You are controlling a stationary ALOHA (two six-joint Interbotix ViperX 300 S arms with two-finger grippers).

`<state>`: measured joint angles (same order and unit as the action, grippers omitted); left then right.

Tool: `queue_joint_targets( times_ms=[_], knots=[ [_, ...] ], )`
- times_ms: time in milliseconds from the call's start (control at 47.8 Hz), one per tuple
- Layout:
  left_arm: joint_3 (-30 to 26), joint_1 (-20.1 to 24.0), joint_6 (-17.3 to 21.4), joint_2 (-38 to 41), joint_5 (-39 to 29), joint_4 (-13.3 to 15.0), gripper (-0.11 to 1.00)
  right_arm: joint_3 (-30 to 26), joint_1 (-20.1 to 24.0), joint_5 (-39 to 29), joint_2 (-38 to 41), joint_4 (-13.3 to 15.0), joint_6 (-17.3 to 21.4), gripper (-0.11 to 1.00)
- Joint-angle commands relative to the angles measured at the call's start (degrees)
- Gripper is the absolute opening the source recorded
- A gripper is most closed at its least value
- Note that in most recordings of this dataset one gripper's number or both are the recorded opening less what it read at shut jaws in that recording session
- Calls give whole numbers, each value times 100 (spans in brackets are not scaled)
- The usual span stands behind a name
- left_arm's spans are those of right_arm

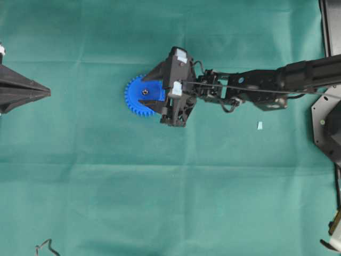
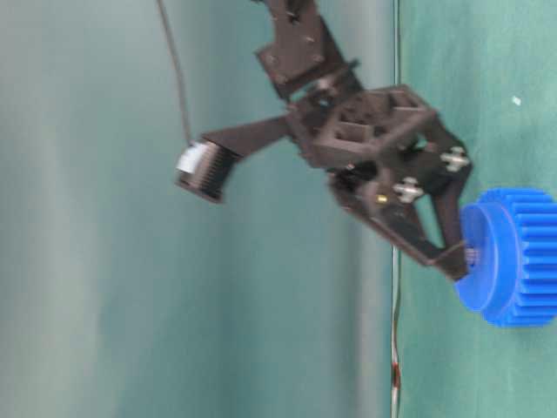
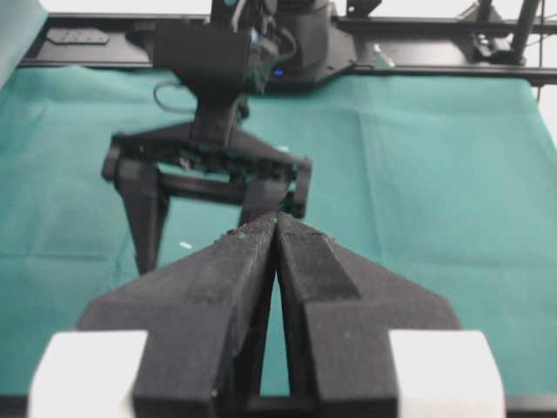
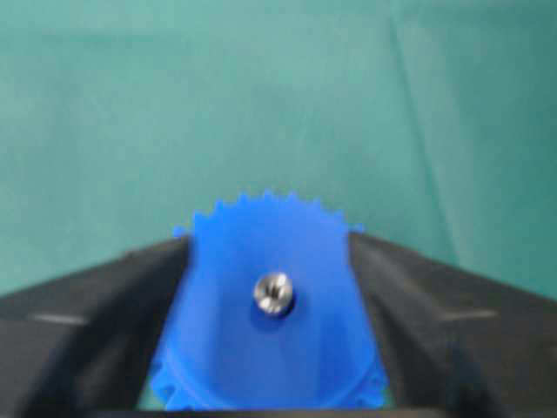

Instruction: Insert the shaft into the center hole of the gear.

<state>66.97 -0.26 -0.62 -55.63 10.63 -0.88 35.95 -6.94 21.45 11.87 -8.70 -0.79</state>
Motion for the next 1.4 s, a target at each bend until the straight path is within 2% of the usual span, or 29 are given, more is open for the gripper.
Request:
queue_joint_targets(
  times_ms=[0,167,335,837,1047,1382],
  knots=[
    [-149,0,-9,44,53,-18,0,18,9,-44,-483,18,-44,93],
    [-158,0,-9,35,53,-9,0,149,9,-290,-1081,18,-167,88],
    [-158,0,-9,26,53,-9,0,396,9,-457,-1714,18,-272,88],
    [-149,0,-9,44,53,-9,0,1512,9,-141,-3173,18,-290,88],
    [-149,0,-9,53,53,-18,0,1705,9,-149,-3445,9,-281,88],
    [-149,0,-18,53,62,-18,0,1723,9,-176,-3463,9,-281,88]
  ],
)
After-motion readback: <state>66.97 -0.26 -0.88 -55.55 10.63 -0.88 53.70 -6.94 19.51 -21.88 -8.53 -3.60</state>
